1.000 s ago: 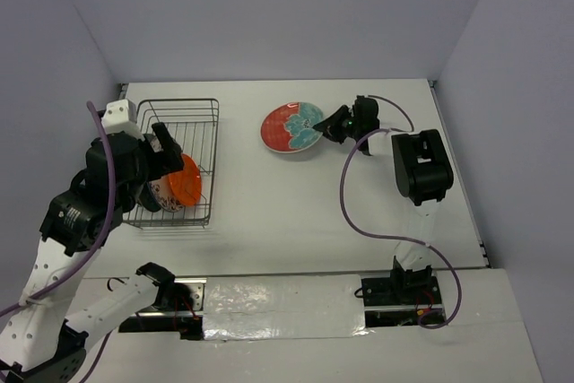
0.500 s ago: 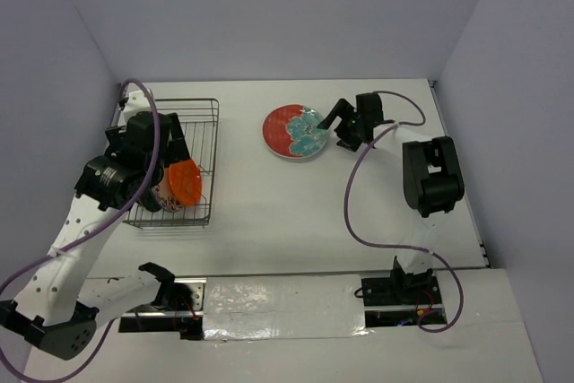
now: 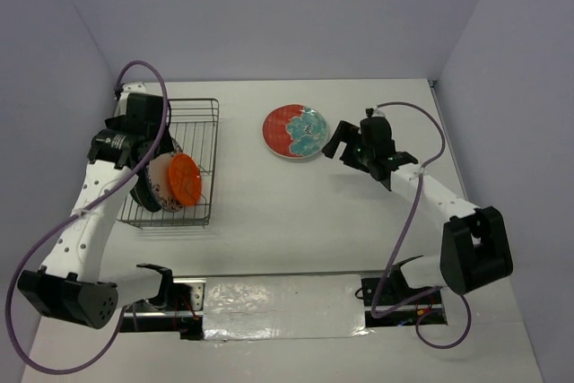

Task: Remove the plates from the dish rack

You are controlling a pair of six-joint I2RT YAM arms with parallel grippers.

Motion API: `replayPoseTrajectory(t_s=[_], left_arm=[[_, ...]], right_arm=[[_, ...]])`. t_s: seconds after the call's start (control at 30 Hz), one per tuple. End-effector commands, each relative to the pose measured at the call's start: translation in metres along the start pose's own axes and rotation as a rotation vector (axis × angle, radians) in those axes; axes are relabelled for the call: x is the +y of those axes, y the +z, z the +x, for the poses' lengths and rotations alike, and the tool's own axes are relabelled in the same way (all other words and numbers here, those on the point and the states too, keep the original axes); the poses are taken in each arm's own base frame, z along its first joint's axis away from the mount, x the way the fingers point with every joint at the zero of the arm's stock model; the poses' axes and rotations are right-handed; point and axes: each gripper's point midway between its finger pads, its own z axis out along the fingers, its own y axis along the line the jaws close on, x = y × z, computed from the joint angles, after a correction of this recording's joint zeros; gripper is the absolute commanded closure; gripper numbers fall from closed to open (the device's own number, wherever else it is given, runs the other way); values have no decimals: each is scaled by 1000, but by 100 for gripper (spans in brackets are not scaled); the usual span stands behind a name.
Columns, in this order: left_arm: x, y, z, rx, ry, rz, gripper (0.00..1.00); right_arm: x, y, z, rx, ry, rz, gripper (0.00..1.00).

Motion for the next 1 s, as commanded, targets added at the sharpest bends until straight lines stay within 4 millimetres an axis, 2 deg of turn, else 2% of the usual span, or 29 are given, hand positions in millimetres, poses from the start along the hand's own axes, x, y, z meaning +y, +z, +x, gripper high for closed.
replayPoseTrajectory(t_s=[0.0,0.1,0.27,0.73,0.87,0.93,0.97], left_arm=[[-14,8,2,33,43,60,23],[-18,18,14,67,65,52,28],[-12,27,25,88,81,-2,28],[-14,46,51,143,125,-30,34],[-19,47,52,143,121,-11,48],[-18,46,49,137,116,-8,52],[-19,45,48,133,118,-2,57]], right_arm=[[25,-19,-2,-52,-82,-70,0],[40,-31,3,-65,-107,-108,0],[54,-37,14,-58,-124,-151,0],[65,-39,31,-41,-121,-193,0],[66,-40,35,-37,-118,-199,0],[65,-40,36,-34,-116,-198,0],[66,-41,37,-31,-118,-199,0]])
